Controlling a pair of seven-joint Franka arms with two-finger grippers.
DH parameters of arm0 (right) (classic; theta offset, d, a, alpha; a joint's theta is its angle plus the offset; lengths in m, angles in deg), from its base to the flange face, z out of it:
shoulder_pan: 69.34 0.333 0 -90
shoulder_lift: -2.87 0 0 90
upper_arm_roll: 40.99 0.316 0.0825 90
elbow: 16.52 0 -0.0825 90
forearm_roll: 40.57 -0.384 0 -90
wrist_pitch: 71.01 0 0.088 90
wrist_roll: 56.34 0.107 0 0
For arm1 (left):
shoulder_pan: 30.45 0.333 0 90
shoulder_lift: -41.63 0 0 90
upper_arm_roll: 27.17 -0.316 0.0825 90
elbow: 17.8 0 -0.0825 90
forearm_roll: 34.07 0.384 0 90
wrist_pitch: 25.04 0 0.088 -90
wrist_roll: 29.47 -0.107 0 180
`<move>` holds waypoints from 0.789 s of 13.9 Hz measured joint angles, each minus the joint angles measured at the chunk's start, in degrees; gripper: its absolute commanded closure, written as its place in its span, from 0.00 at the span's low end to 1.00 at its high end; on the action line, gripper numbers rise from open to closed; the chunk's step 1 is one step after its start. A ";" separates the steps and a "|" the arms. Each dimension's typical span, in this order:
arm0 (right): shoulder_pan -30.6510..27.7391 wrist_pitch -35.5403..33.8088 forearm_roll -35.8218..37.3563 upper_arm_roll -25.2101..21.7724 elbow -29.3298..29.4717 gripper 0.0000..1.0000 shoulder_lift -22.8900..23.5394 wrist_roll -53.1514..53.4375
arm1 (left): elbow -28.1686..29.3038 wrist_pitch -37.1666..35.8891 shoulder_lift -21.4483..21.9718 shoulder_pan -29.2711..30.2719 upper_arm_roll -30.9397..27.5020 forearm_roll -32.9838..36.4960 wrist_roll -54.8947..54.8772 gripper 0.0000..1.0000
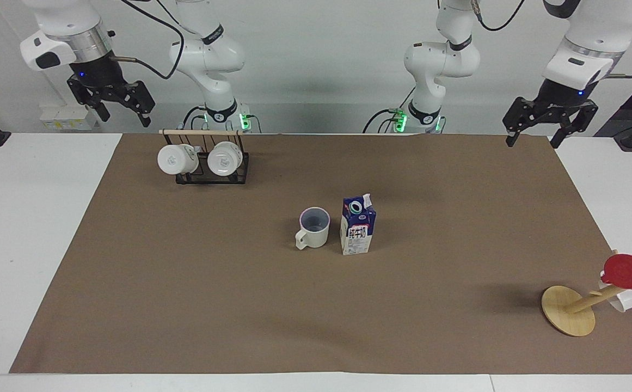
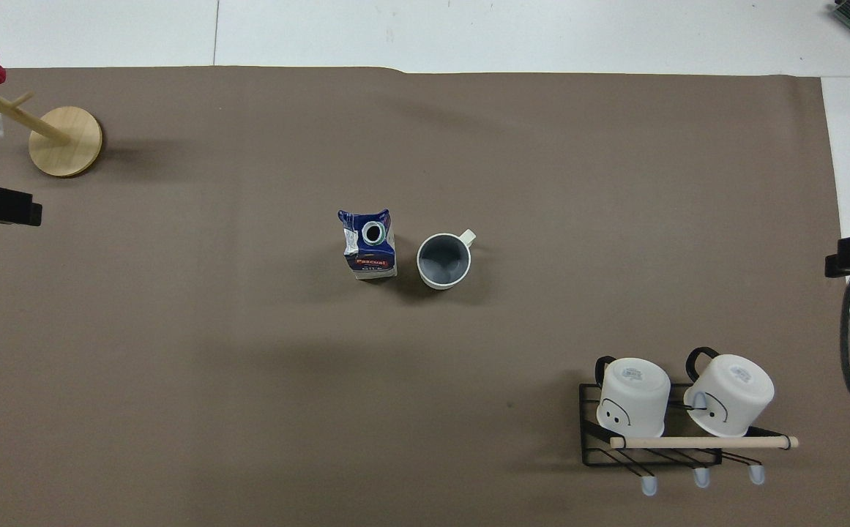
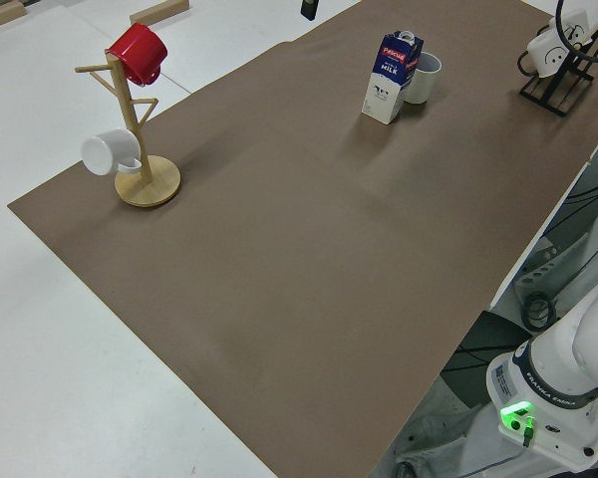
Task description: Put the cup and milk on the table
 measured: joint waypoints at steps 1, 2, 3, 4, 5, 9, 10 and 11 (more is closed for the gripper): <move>0.00 0.00 0.00 0.01 0.00 0.00 0.00 0.01 | -0.71 -1.27 0.01 0.87 -0.01 0.00 -0.73 0.00; 0.00 0.00 0.00 0.03 0.00 0.00 0.00 0.01 | -1.40 -2.54 0.02 1.50 0.01 0.00 -1.47 0.00; 0.00 0.00 0.00 0.04 0.00 0.00 -0.01 0.01 | -1.93 -3.56 0.04 1.96 0.01 0.00 -2.57 0.00; 0.00 0.00 -0.01 0.06 0.00 0.00 -0.02 0.01 | -2.29 -3.99 0.05 2.21 0.01 0.00 -3.56 0.00; 0.00 0.00 -0.14 0.06 0.00 0.00 -0.04 0.01 | -2.48 -4.20 0.08 2.33 0.01 0.00 -4.04 0.00; 0.00 0.00 -0.93 0.14 -0.01 0.00 -0.04 0.01 | -2.54 -5.64 0.58 2.94 0.05 0.00 -4.28 0.00; 0.00 0.00 -0.94 0.14 -0.01 0.00 -0.04 0.01 | -2.54 -5.88 0.74 2.95 0.09 0.00 -4.28 0.00; 0.00 0.00 -0.95 0.14 -0.01 0.00 -0.04 0.01 | -2.53 -6.03 0.82 2.94 0.17 0.00 -4.28 0.00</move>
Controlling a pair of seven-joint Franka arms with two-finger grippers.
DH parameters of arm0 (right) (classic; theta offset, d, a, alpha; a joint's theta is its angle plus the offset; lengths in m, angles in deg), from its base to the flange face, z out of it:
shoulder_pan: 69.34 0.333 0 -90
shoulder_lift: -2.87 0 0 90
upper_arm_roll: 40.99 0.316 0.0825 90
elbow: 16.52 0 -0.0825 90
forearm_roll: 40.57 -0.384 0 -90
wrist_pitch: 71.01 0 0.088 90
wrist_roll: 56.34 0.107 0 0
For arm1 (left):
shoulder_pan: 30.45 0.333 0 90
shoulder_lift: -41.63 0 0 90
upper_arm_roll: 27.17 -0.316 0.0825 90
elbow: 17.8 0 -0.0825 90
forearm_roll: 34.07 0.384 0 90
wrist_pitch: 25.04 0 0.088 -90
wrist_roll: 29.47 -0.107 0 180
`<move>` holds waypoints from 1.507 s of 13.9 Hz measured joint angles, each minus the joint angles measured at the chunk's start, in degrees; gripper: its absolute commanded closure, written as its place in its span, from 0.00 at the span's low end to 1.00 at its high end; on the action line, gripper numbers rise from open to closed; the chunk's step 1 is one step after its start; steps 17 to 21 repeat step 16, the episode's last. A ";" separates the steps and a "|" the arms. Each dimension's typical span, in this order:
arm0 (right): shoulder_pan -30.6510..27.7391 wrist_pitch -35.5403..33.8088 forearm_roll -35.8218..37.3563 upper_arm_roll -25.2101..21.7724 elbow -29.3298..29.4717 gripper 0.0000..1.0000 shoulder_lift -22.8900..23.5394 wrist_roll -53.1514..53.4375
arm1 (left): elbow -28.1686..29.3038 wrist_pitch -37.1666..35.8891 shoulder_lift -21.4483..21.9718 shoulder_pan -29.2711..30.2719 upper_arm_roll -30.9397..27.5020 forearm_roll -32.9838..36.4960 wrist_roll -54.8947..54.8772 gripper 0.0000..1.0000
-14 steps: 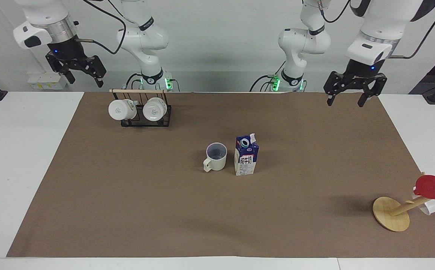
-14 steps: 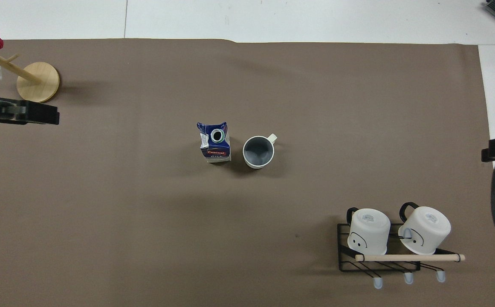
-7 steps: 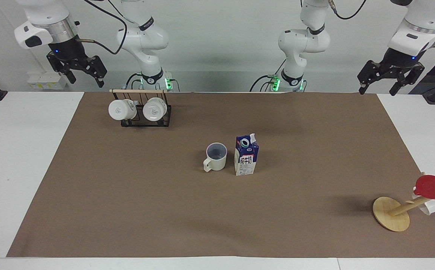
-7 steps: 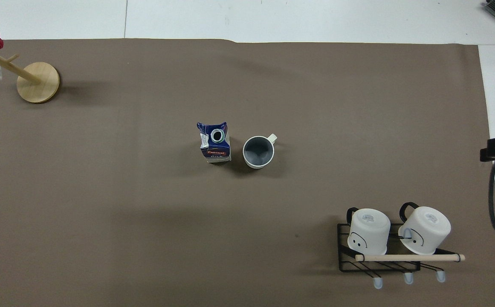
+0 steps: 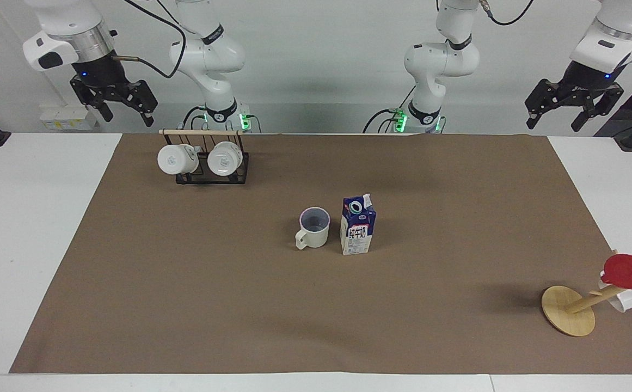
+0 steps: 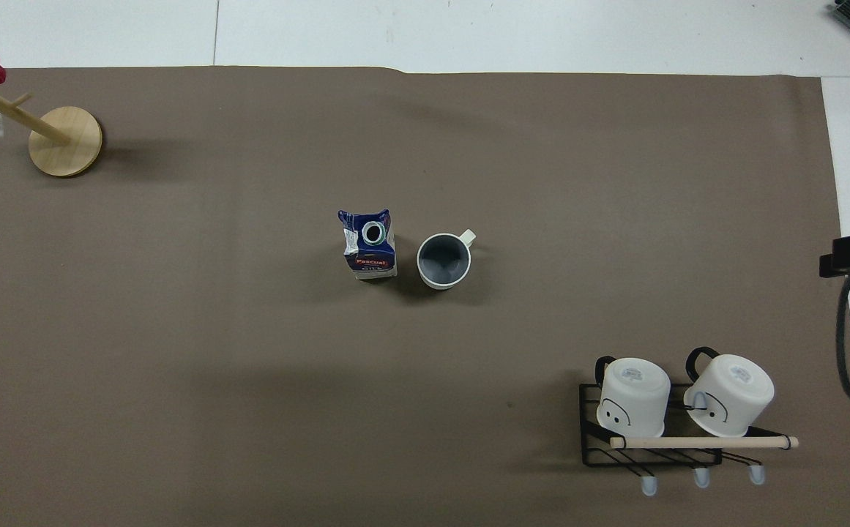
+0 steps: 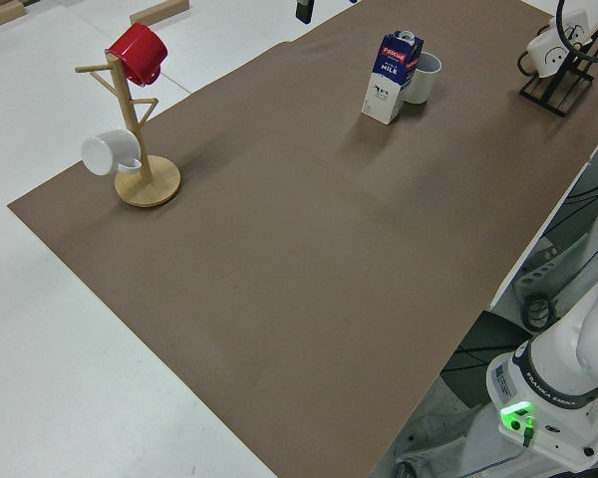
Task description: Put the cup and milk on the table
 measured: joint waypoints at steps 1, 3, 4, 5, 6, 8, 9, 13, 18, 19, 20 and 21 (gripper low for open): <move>0.00 0.00 0.00 0.00 0.00 0.00 0.00 0.00 | 0.00 -0.14 0.02 0.00 0.07 0.00 0.00 0.00; 0.00 0.00 -0.01 0.01 0.00 0.00 0.00 0.00 | 0.01 -0.45 0.04 0.00 0.11 0.00 0.00 0.00; 0.00 0.00 -0.01 0.01 0.00 0.00 0.00 0.00 | 0.05 -0.52 0.06 0.00 0.11 0.00 0.00 0.00; 0.00 0.00 -0.01 0.01 0.00 0.00 0.00 0.00 | 0.13 -0.56 0.08 0.00 0.11 0.00 0.00 0.00; 0.00 0.00 -0.01 0.01 0.00 0.00 0.00 0.00 | 0.21 -0.57 0.12 0.00 0.12 0.00 0.00 0.00; 0.00 0.00 -0.01 0.01 0.00 0.00 0.00 0.00 | 0.31 -0.60 0.19 0.00 0.12 0.00 0.00 0.00; 0.00 0.00 -0.01 0.01 0.00 0.00 0.00 0.00 | 0.32 -0.62 0.21 0.00 0.12 0.00 0.00 0.00; 0.00 0.00 -0.01 0.01 0.00 0.00 0.00 0.00 | 0.36 -0.66 0.30 0.00 0.12 0.00 0.00 0.00; 0.00 -0.03 -0.01 0.01 0.00 0.00 0.00 0.00 | 0.38 -0.69 0.34 0.00 0.12 0.00 0.00 0.00; 0.00 -0.03 -0.01 0.01 0.00 0.00 0.00 0.00 | 0.38 -0.69 0.34 0.00 0.12 0.00 0.00 0.00; 0.00 -0.03 -0.01 0.01 0.00 0.00 0.00 0.00 | 0.38 -0.69 0.34 0.00 0.12 0.00 0.00 0.00; 0.00 -0.03 -0.01 0.01 0.00 0.00 0.00 0.00 | 0.38 -0.69 0.34 0.00 0.12 0.00 0.00 0.00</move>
